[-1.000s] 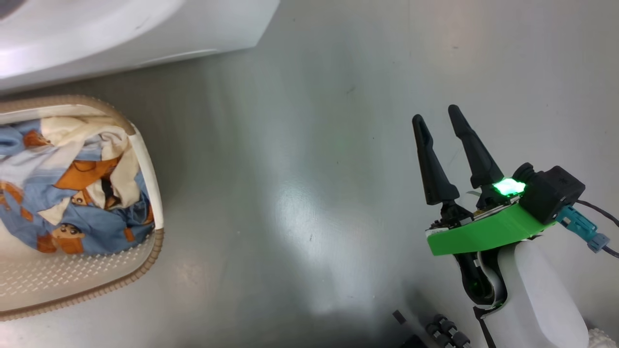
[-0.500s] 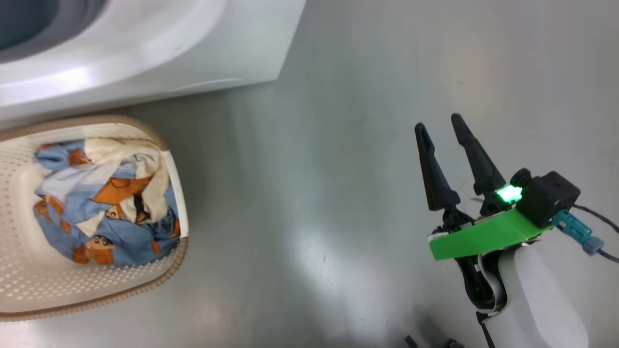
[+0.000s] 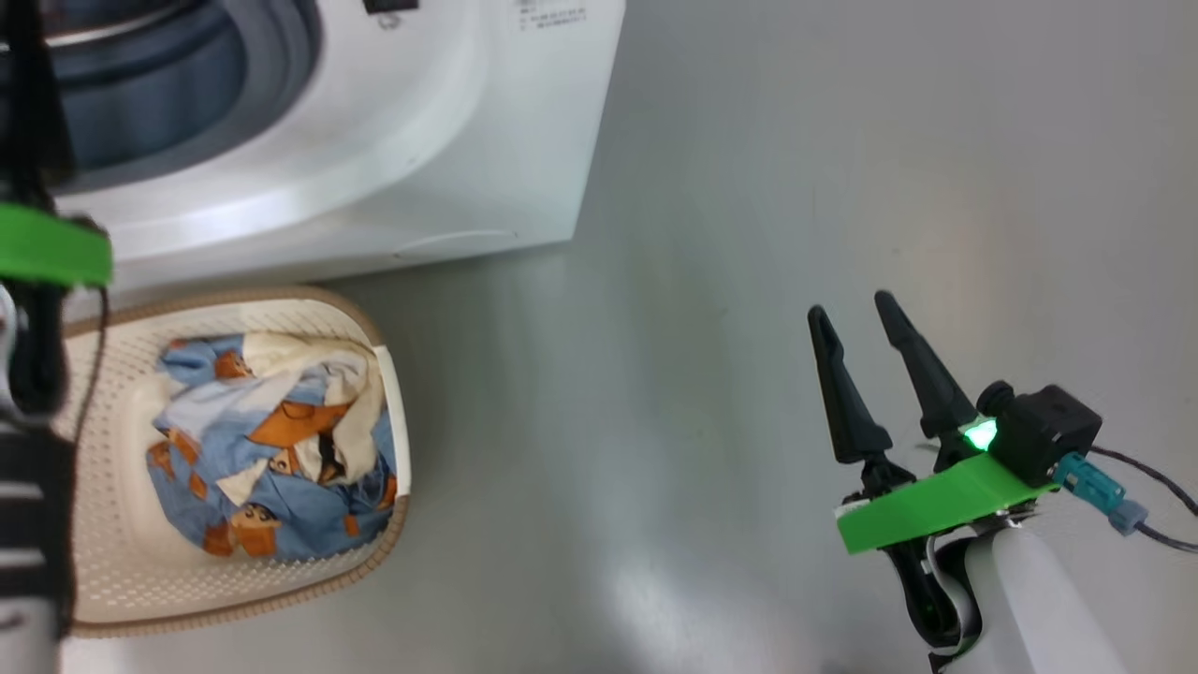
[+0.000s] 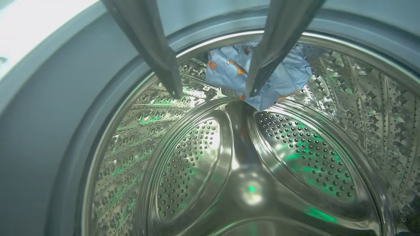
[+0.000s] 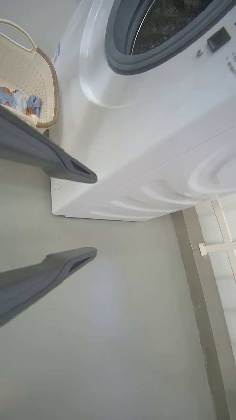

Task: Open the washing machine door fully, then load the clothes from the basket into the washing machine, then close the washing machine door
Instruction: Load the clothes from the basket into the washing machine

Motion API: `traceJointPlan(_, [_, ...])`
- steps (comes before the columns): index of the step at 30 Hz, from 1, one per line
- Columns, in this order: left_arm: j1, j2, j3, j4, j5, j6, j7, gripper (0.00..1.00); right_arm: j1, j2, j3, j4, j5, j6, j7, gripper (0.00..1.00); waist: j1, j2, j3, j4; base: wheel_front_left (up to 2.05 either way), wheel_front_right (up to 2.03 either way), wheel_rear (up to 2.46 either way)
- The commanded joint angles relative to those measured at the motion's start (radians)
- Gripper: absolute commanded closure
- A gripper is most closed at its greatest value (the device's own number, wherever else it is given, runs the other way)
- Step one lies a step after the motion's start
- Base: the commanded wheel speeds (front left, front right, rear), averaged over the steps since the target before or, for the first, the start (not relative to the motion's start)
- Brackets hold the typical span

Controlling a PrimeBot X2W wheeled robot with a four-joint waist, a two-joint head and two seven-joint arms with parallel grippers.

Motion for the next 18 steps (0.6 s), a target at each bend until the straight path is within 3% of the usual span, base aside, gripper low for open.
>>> traceJointPlan(1, [0.046,0.035,0.047,-0.049,0.015,0.004,-0.005,0.0,0.032,0.004,0.021,-0.016,-0.011,0.006,-0.005,0.0,0.0001,0.0,-0.055,0.014,0.0,0.0,0.0])
traceJointPlan(12, [0.274,-0.044,0.159,-0.199,0.08,-0.019,-0.005,0.0,0.065,0.004,0.018,0.005,-0.025,0.006,-0.005,0.0,0.0001,0.0,-0.164,0.026,0.0,0.0,0.0])
traceJointPlan(18, [0.425,-0.126,0.222,-0.288,0.115,-0.026,-0.005,0.0,0.089,0.004,0.018,0.014,-0.024,0.006,-0.005,0.0,0.0001,0.0,-0.235,0.026,0.0,0.0,0.0])
